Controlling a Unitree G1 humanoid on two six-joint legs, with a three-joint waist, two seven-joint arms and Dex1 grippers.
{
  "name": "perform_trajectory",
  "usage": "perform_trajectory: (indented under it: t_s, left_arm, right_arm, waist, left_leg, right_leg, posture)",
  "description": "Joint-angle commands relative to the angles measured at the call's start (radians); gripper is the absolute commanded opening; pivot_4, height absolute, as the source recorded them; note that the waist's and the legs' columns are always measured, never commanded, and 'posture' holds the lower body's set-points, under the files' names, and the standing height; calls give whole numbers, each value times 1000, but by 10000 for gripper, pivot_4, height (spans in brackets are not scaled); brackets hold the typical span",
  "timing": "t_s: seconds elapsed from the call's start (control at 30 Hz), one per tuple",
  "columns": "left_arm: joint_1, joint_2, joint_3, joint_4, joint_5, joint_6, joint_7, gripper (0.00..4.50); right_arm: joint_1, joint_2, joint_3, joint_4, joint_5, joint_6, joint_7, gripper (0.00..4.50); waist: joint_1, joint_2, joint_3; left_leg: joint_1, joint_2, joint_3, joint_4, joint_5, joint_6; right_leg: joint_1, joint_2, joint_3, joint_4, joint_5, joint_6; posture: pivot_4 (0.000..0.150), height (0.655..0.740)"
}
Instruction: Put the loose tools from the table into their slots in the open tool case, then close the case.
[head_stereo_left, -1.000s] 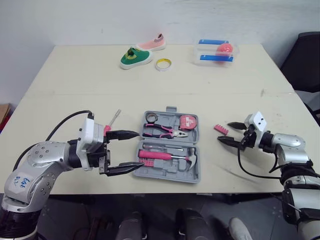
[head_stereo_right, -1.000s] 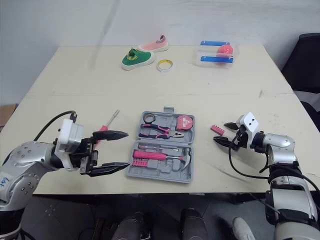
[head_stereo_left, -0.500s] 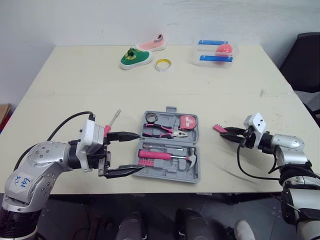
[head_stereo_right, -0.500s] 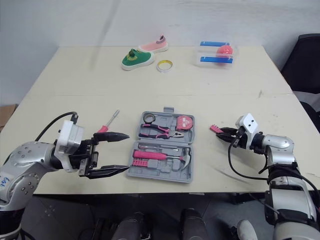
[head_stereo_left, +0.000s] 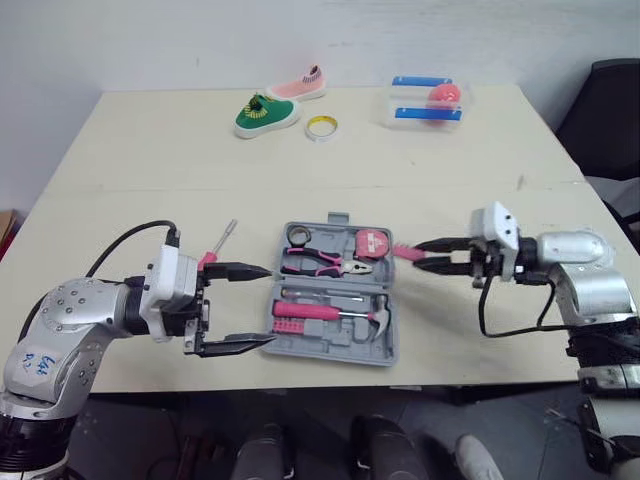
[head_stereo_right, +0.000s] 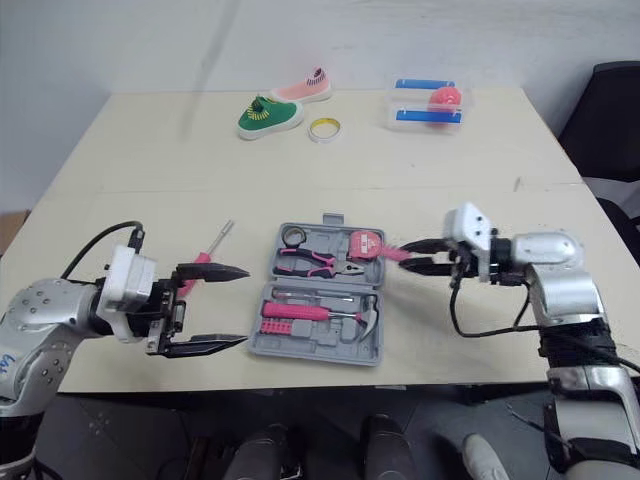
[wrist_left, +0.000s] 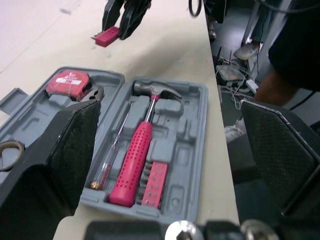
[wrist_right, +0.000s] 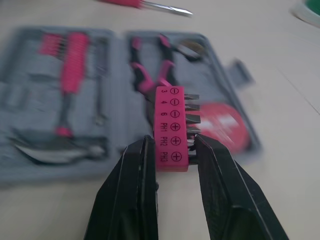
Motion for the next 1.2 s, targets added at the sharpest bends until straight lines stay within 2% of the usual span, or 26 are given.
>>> perform_trajectory:
  t_s: [0.03, 0.2, 0.37, 0.83, 1.2]
  left_arm:
    - [18, 4, 3, 19, 27, -55, -31, 45000]
    - [62, 10, 0, 8, 36, -59, -47, 45000]
    - [98, 10, 7, -16, 35, -49, -37, 45000]
    - [130, 12, 21, -67, 29, -18, 19, 45000]
    - [122, 19, 24, -112, 14, 29, 52, 45000]
  right_arm:
    - [-8, -41, 79, -255, 52, 228, -16, 7468]
    - [-52, -34, 191, -405, 34, 413, -91, 7468]
    - [-81, -35, 311, -402, -84, 437, -172, 7468]
    - [-107, -8, 422, -387, -145, 481, -202, 7468]
    - [-120, 38, 435, -378, -160, 525, -237, 7468]
  waist:
    - [1, 0, 0]
    - [2, 0, 0]
    - [0, 0, 0]
    - [0, -1, 0]
    - [-1, -1, 0]
  left_leg:
    - [-1, 0, 0, 0, 0, 0]
    - [-7, -2, 0, 1, -1, 3]
    - [-12, -2, 0, 2, -1, 2]
    - [-14, -1, 1, 7, -2, 4]
    - [-14, -1, 1, 8, -2, 4]
  right_leg:
    - [0, 0, 0, 0, 0, 0]
    - [-7, -3, 1, 0, 0, 0]
    - [-12, -2, 0, 0, 0, 0]
    - [-13, -2, -5, 4, 0, 0]
    - [-13, -1, -6, 4, 0, 0]
  posture:
    - [1500, 7400]
    - [1500, 7400]
    - [1500, 7400]
    - [1500, 7400]
    - [1500, 7400]
